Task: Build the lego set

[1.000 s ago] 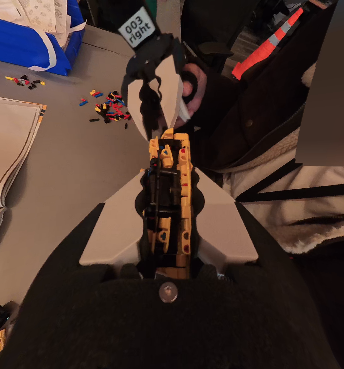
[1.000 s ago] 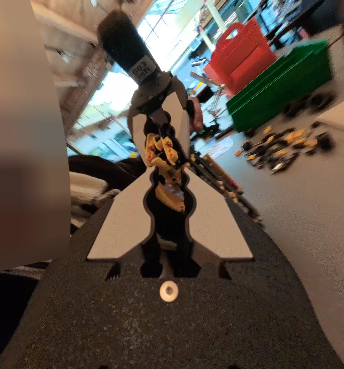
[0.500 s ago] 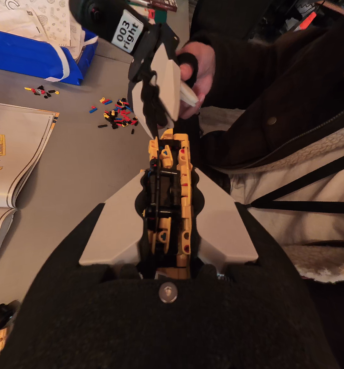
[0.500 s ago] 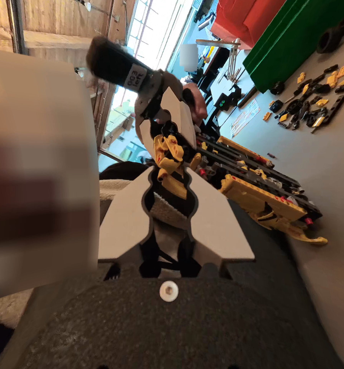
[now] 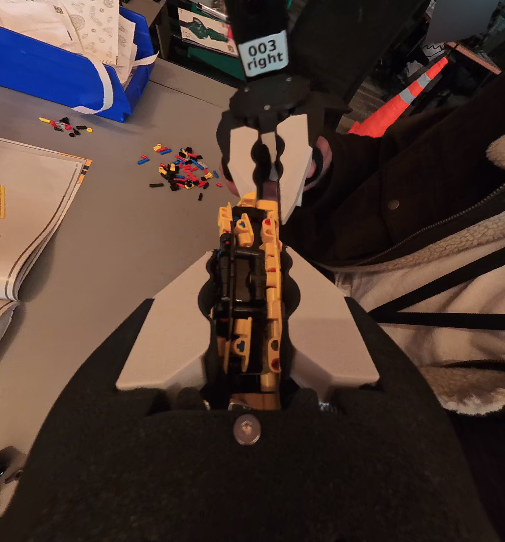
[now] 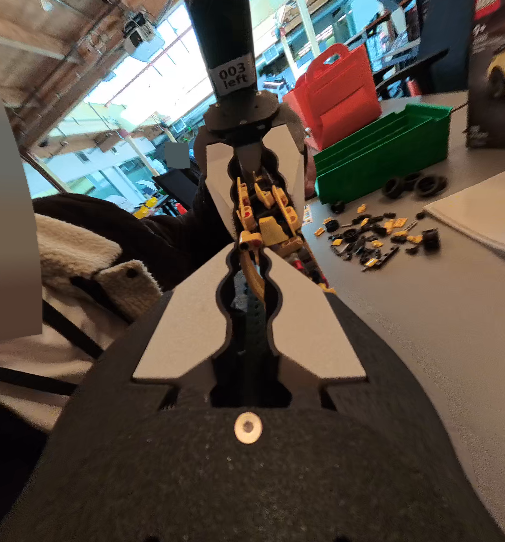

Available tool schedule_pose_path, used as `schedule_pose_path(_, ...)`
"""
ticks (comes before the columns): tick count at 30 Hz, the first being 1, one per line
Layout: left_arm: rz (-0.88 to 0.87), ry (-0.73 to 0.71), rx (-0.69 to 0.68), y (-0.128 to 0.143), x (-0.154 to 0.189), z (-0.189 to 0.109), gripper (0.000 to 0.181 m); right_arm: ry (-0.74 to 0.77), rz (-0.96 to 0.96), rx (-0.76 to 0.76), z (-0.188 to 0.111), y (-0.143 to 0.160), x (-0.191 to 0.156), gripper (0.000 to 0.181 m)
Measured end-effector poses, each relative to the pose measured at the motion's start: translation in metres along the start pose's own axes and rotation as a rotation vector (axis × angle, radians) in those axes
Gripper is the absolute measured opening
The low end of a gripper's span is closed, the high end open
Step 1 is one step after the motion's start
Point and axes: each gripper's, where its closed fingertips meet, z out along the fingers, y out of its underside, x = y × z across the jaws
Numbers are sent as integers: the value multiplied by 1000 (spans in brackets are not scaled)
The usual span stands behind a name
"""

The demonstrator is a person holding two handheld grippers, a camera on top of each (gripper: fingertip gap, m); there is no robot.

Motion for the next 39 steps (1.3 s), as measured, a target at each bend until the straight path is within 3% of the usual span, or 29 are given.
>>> schedule_pose_path(5, -12, 9, 6, 0, -1, 0, 41, 2, -29, -11, -2, -1, 3, 13)
schedule_pose_path(9, -22, 14, 8, -1, -3, 0, 41, 184, -376, -62, -9, 3, 15, 28)
schedule_pose_path(11, -33, 9, 9, -2, -4, 0, 41, 250, -453, 19, -14, -8, 14, 30)
schedule_pose_path(13, -35, 6, 9, -2, -4, 0, 41, 244, -401, 81, -13, -16, 10, 29)
schedule_pose_path(28, -21, 6, 9, -2, -2, 2, 40, 221, -202, 84, -6, -12, 15, 27)
schedule_pose_path(33, -17, 24, 10, -2, 0, 2, 41, 244, -319, 116, -5, -12, 10, 27)
schedule_pose_path(39, -15, 34, 12, -2, 0, 1, 40, 225, -314, 105, -3, -13, 11, 28)
